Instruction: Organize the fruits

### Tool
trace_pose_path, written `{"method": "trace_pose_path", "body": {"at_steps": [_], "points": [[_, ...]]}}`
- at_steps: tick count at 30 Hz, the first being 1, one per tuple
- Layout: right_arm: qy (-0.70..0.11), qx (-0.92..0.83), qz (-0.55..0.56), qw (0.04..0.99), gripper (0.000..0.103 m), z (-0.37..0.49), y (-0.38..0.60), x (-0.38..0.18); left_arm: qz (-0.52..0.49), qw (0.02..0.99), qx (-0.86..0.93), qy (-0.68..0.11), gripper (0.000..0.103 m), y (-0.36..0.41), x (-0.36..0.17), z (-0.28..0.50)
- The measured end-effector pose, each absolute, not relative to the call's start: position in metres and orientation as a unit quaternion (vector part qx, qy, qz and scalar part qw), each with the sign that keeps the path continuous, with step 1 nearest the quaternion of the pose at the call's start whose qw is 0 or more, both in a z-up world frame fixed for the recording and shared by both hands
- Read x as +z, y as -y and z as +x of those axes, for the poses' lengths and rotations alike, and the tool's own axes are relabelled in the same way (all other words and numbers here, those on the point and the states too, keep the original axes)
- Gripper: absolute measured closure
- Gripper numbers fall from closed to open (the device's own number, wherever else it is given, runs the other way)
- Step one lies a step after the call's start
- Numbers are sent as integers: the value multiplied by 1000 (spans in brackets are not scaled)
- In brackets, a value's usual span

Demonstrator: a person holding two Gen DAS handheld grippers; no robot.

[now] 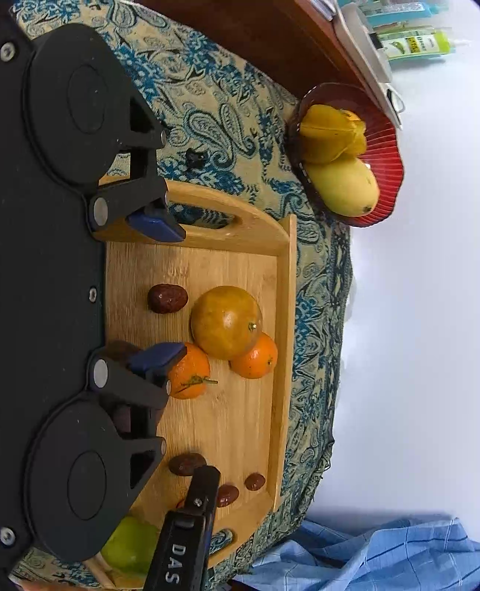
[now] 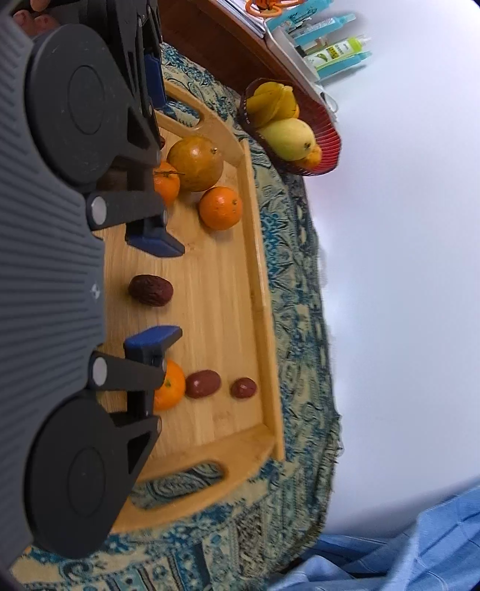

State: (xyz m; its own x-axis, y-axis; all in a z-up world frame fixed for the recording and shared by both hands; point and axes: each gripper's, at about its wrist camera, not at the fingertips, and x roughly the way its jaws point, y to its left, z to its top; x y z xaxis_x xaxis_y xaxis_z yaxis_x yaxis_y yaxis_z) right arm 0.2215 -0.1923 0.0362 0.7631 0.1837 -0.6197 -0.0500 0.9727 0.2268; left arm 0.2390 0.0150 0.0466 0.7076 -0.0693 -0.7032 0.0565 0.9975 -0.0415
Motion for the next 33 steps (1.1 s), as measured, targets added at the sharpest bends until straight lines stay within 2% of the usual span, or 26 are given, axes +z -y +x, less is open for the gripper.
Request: {"method": "trace_pose_path", "body": {"at_steps": [3, 5, 8, 13, 20, 33], "points": [[-320, 57, 96, 941, 31, 210, 197, 41, -8, 927, -29, -374, 34, -15, 52, 233], [-310, 50, 93, 945, 28, 202, 201, 43, -12, 929, -28, -369, 23, -16, 56, 229], [-291, 37, 89, 952, 23, 188, 207, 48, -22, 930, -36, -364, 16, -18, 62, 222], [-268, 23, 109, 957, 14, 168, 223, 54, -7, 934, -40, -356, 12, -13, 69, 207], [-253, 13, 110, 961, 12, 144, 235, 51, 6, 938, -53, -344, 7, -5, 74, 183], [-229, 19, 58, 972, 7, 110, 225, 46, -9, 939, -56, -338, 6, -5, 67, 144]]}}
